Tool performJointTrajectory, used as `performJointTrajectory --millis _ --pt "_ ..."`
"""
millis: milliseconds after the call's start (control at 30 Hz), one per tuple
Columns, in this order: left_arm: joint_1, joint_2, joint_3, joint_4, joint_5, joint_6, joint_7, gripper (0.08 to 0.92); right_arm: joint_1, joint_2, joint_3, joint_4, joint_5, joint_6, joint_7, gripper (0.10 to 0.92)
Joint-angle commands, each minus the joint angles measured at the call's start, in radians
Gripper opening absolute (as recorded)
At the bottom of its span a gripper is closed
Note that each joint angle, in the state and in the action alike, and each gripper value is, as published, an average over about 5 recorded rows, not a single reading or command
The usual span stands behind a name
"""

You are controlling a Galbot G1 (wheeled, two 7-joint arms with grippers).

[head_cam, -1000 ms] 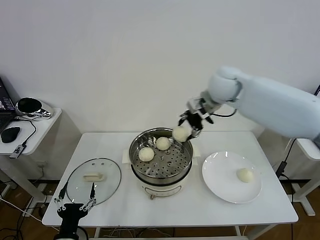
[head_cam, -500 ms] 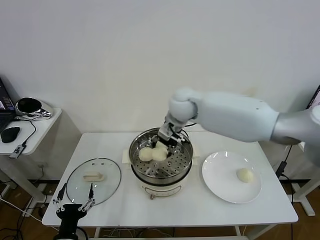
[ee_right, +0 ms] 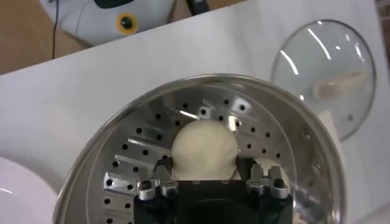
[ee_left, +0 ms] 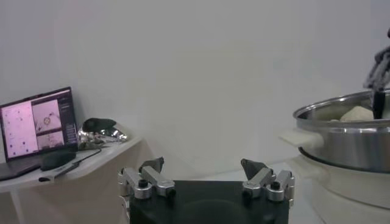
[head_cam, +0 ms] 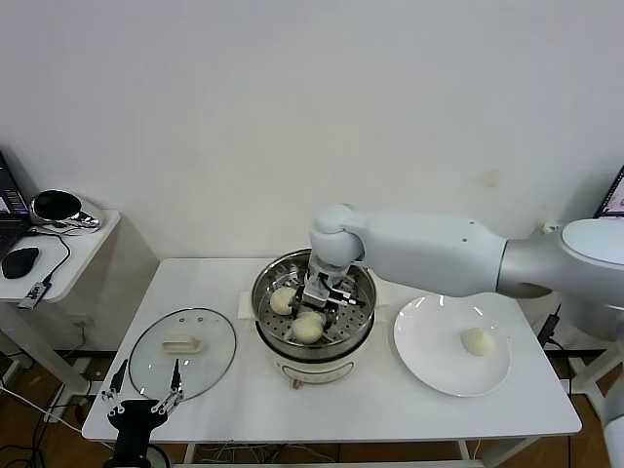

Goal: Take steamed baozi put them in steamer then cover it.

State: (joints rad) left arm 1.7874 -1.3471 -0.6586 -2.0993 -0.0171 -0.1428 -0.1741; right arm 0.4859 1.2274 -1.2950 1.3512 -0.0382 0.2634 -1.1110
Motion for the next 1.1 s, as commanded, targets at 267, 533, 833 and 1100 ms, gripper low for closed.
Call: performJointTrajectory --millis 267,533,833,1100 --pt "0.0 0.001 -0.001 0.002 -0.001 -0.003 -0.001 0.823 0.013 -0.011 -0.001 0.005 -0.011 0.038 0.025 0.75" --pt "0.0 0.002 -0.004 -0.008 -0.001 -0.004 -0.001 0.823 0.136 -0.141 0.034 0.069 0.024 -0.101 -0.059 0.822" --pt "-0.006 0.013 0.003 -0.012 -0.001 -0.007 -0.001 0.823 0.215 -0.483 0.066 0.239 0.132 -0.515 -0.096 0.823" --pt "-0.016 0.026 0.021 -0.011 0.002 -0.006 0.0 0.823 0.065 -0.778 0.128 0.298 0.078 -0.616 -0.014 0.823"
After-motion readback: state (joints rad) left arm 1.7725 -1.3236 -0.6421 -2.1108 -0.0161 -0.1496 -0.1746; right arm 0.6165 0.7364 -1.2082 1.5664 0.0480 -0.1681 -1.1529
